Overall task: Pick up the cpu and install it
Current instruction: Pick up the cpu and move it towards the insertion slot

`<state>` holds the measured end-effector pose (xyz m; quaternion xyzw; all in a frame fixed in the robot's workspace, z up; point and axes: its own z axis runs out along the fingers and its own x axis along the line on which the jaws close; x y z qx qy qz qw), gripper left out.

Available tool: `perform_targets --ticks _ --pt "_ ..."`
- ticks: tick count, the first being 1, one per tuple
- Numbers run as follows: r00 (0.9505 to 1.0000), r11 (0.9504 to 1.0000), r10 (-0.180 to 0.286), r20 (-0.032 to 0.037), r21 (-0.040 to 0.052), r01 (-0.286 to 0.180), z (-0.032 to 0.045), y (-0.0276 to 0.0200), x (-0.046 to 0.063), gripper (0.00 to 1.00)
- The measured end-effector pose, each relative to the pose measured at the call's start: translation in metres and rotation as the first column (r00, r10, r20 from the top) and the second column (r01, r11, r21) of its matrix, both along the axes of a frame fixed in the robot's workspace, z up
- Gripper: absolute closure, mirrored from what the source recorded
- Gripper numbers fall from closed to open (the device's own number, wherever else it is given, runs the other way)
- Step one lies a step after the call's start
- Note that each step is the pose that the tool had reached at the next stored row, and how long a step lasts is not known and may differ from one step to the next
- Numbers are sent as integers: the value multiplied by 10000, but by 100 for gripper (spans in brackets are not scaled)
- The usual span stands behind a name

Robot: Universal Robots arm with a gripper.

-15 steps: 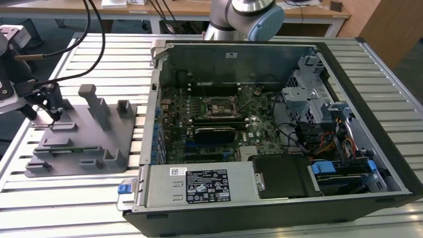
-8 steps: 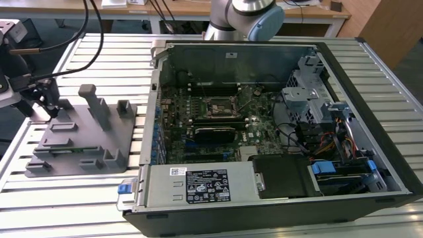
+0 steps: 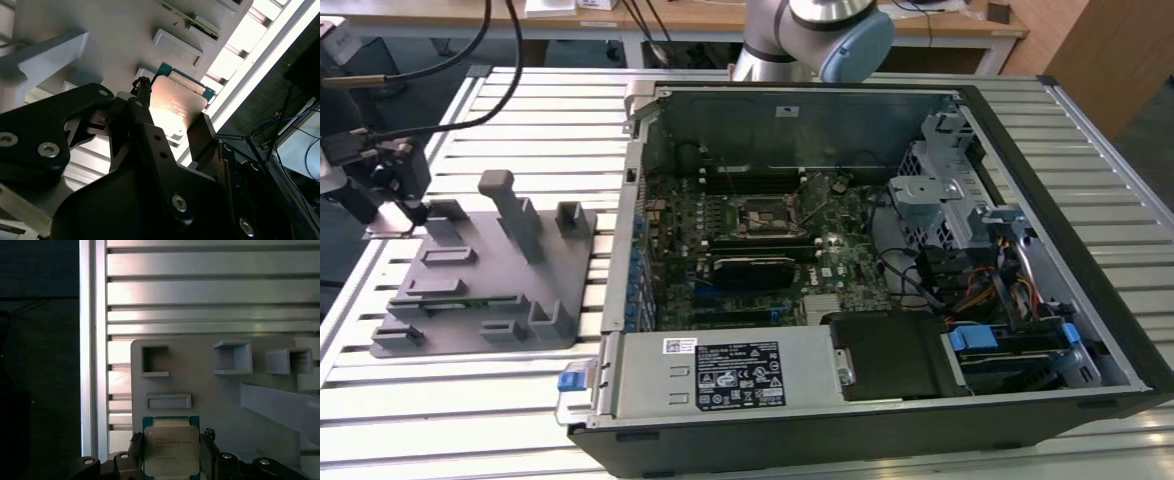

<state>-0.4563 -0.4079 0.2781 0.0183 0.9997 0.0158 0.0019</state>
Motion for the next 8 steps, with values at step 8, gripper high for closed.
perform_targets --ticks 8 --pt "10000 10000 1 -1 -1 -1 252 18 0 46"
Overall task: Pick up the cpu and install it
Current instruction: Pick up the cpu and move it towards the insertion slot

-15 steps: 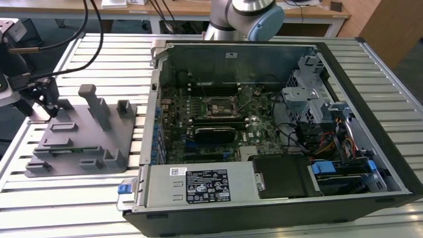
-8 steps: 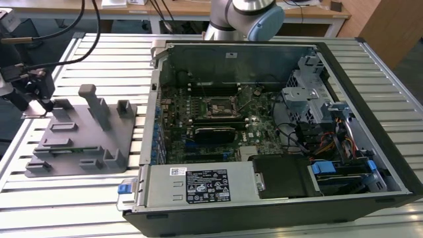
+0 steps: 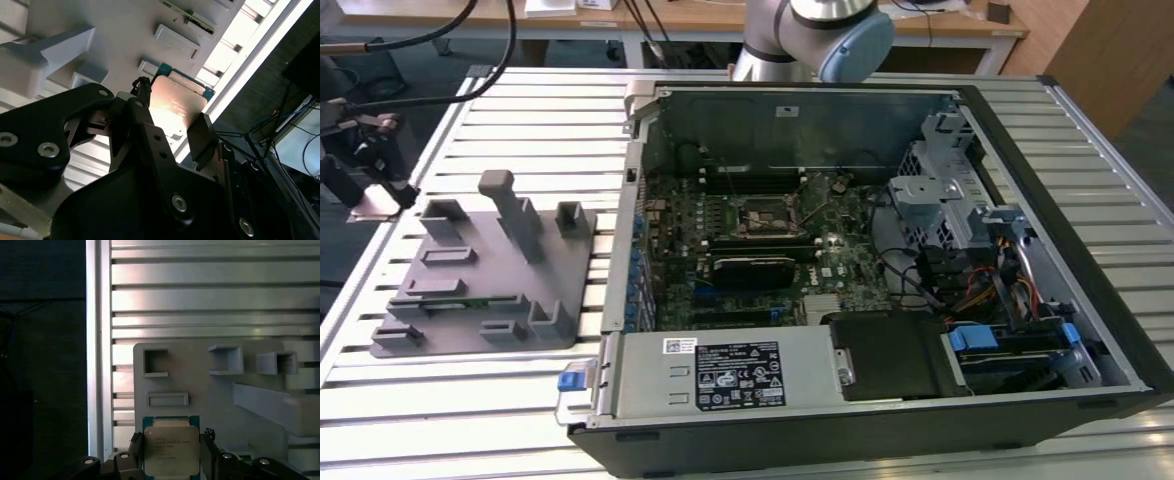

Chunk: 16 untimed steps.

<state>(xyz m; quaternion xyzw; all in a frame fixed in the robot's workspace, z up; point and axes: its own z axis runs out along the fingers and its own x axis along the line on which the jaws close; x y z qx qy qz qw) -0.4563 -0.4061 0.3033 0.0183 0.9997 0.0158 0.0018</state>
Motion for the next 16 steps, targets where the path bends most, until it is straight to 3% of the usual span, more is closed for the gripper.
perform_targets --ticks 16 --pt "10000 10000 0 -1 -1 0 430 30 0 46"
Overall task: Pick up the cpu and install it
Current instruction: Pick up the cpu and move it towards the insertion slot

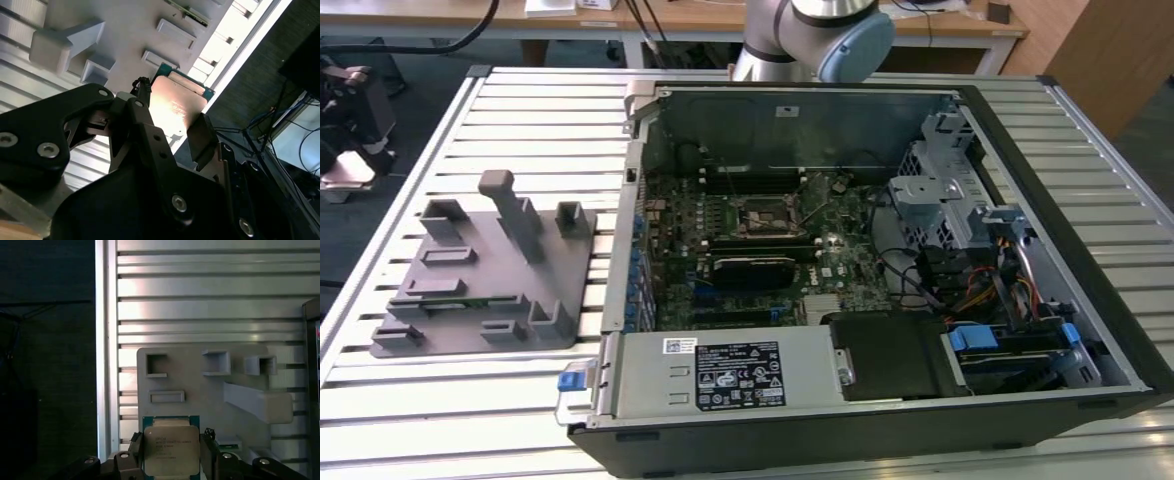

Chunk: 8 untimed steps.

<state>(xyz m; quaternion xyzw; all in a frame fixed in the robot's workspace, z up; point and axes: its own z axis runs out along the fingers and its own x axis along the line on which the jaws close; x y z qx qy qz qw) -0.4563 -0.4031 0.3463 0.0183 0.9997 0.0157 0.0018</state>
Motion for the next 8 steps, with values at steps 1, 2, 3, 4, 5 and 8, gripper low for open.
perform_targets --ticks 1,2,3,4,5,8 --pt "10000 10000 0 1 1 0 21 1 0 46" --pt "10000 10000 0 1 0 0 41 2 0 46" --pt "10000 10000 0 1 1 0 60 3 0 46" --pt "10000 10000 0 1 1 0 81 4 0 46" --pt "10000 10000 0 3 2 0 99 5 0 46" --pt "10000 10000 -1 0 1 1 160 9 0 46"
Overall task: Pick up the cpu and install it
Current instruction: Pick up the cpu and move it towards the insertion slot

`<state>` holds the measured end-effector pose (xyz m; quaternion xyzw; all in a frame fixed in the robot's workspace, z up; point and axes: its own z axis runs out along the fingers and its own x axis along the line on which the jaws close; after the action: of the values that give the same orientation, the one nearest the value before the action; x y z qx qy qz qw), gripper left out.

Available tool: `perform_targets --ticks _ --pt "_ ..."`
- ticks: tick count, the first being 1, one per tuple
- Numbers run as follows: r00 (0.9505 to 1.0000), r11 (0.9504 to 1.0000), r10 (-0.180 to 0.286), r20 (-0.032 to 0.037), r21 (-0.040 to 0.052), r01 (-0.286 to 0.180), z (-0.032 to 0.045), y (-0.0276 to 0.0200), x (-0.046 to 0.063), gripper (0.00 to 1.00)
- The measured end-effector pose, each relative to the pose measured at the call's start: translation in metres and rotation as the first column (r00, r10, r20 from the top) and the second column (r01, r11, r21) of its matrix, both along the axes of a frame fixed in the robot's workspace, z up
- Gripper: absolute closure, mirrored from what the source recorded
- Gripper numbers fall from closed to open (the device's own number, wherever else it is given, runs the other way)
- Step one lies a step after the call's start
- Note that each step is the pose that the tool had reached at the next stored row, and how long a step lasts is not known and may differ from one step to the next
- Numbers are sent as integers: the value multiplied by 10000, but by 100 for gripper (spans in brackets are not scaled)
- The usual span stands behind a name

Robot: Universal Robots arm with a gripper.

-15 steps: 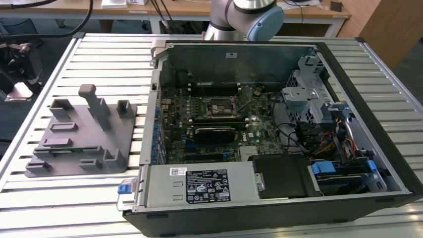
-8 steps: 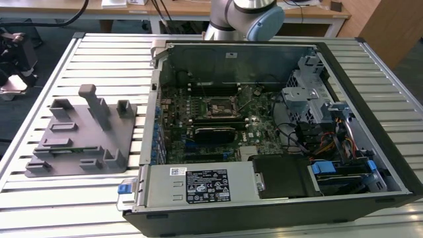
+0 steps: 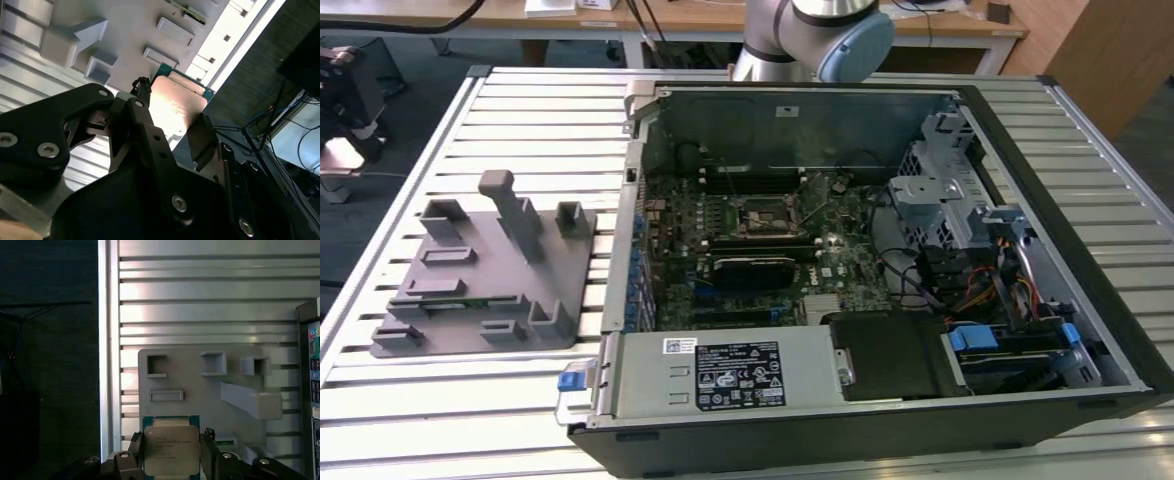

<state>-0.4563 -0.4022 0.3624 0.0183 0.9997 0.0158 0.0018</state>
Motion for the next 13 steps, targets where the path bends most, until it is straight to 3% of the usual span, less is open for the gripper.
perform_targets --ticks 5,13 --pt "10000 10000 1 1 1 -1 93 4 0 46" --pt "10000 10000 0 0 -35 0 94 4 33 46"
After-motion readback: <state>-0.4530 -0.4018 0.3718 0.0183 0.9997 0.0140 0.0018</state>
